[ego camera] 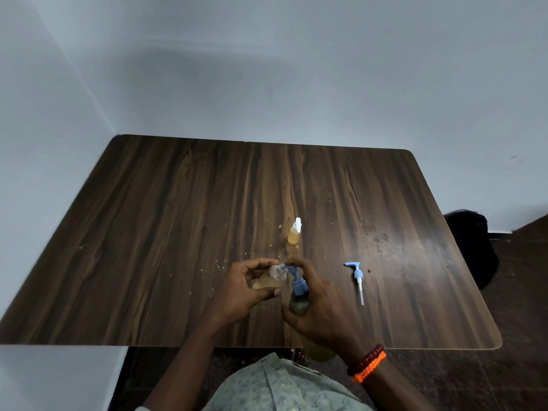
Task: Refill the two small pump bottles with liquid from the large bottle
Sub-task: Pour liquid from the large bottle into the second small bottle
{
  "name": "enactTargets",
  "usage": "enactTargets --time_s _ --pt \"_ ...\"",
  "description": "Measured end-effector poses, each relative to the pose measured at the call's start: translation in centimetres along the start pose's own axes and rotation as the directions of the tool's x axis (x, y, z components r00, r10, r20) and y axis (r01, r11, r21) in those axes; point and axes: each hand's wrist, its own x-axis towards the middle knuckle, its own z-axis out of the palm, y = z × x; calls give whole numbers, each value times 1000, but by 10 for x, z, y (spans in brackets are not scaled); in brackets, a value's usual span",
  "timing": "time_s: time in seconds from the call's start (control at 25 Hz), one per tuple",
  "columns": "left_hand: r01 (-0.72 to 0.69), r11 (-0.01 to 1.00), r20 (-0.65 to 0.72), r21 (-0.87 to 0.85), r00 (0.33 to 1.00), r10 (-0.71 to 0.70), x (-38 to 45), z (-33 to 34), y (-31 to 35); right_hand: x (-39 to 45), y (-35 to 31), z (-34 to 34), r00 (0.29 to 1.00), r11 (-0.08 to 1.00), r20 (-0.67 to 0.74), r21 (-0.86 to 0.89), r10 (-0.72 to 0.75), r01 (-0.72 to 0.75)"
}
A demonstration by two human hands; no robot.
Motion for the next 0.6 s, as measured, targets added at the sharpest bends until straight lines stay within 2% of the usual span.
enactTargets --time_s 0.32,0.6 --pt "10 1000 14 -18 1000 -9 1 2 -1 2 0 0 999 999 -43 35 -5 7" --pt "-8 1000 7 -28 1000 9 2 -2 1 -1 -1 -2 1000 1000 -23 -26 -4 3"
